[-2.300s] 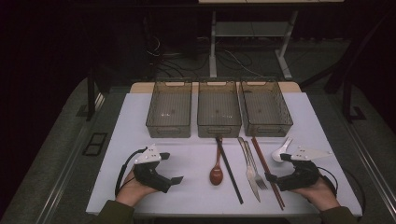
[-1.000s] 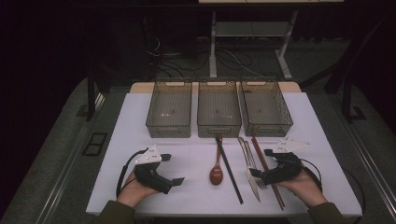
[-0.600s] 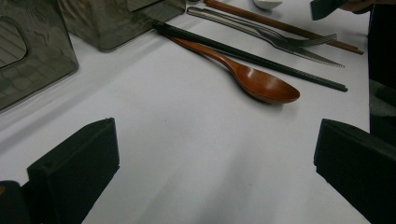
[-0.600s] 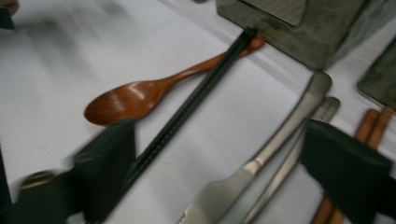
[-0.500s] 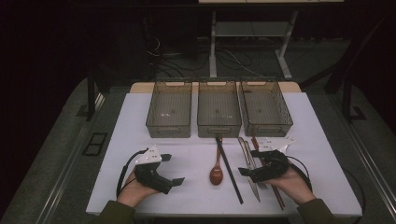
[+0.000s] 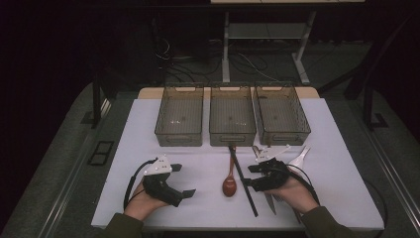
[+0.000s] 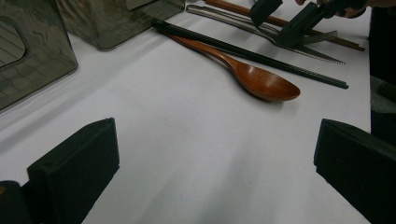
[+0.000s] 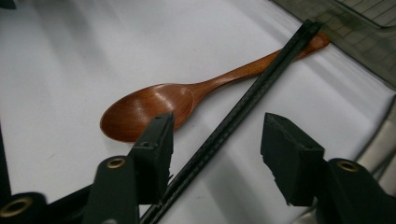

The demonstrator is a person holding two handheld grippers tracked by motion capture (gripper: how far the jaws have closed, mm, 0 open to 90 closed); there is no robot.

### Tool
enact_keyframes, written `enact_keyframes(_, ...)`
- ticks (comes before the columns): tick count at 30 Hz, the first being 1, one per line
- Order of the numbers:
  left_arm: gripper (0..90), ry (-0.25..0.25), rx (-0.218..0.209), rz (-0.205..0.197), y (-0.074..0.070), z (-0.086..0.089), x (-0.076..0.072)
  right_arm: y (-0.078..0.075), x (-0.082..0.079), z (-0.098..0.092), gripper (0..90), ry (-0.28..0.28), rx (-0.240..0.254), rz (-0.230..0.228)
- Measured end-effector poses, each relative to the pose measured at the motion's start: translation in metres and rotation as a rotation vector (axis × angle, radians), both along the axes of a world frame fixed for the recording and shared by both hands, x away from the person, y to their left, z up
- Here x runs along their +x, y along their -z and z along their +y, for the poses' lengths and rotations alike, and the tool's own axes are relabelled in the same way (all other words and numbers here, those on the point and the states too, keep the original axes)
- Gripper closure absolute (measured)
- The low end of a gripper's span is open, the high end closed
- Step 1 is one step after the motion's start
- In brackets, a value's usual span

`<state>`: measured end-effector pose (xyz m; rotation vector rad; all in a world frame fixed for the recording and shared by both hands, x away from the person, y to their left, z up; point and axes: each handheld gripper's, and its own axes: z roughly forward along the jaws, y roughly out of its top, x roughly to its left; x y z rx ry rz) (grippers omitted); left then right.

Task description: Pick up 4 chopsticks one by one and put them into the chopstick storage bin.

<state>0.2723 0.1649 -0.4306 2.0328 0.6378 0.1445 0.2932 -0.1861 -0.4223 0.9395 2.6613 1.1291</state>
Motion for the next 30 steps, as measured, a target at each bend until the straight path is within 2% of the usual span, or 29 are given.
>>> enact_keyframes(9,0.0,0.005,0.003,-0.001,0.000,0.000,0.000,0.009,0.002,0.014,58.2,-0.031,-0.085,0.032)
enact_keyframes(17,0.0,0.009,0.009,0.000,0.000,0.000,-0.001,0.013,0.002,0.021,61.2,-0.037,-0.123,0.040)
enact_keyframes(19,0.0,0.009,0.010,0.000,0.000,0.000,-0.001,0.015,0.001,0.022,62.0,-0.036,-0.145,0.035)
enact_keyframes(30,0.0,0.012,0.011,0.000,0.000,0.000,-0.001,0.014,0.001,0.022,65.6,-0.035,-0.153,0.033)
